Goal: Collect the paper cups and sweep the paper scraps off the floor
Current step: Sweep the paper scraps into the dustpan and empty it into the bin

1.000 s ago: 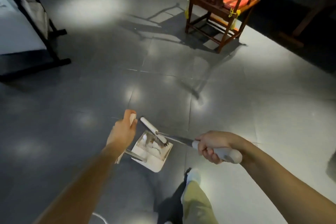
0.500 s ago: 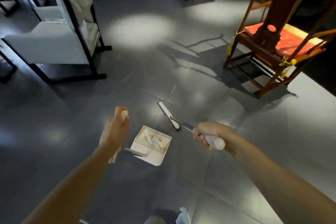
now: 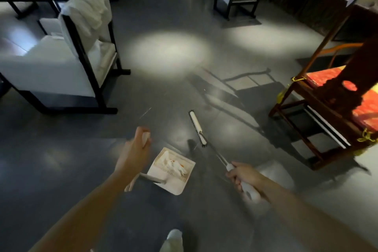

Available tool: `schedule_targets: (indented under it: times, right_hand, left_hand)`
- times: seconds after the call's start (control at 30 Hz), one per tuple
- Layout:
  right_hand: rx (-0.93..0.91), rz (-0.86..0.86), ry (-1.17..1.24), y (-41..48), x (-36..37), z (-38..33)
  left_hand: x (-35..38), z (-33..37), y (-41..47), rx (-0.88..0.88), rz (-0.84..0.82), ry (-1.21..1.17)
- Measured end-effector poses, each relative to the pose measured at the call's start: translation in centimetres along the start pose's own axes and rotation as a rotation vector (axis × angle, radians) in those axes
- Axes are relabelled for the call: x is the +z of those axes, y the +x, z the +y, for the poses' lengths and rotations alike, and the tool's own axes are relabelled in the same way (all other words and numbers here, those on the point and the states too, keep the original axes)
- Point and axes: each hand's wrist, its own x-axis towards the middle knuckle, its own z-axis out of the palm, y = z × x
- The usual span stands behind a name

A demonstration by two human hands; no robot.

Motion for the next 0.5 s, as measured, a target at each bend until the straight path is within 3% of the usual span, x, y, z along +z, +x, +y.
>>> schedule_targets:
  times: [0.33,0.5]
  right_hand:
    - [0.049,-0.051,0.015,18.3,-9.3,-17.4]
    - [0.075,-0.096,-0.012,28.8,-14.5,-26.6]
  left_hand:
    - [5.1,8.2,24.3,0.031,-0.072,0.067]
    - [8.6,11.8,35.6,-0.035,-0.009,0.053]
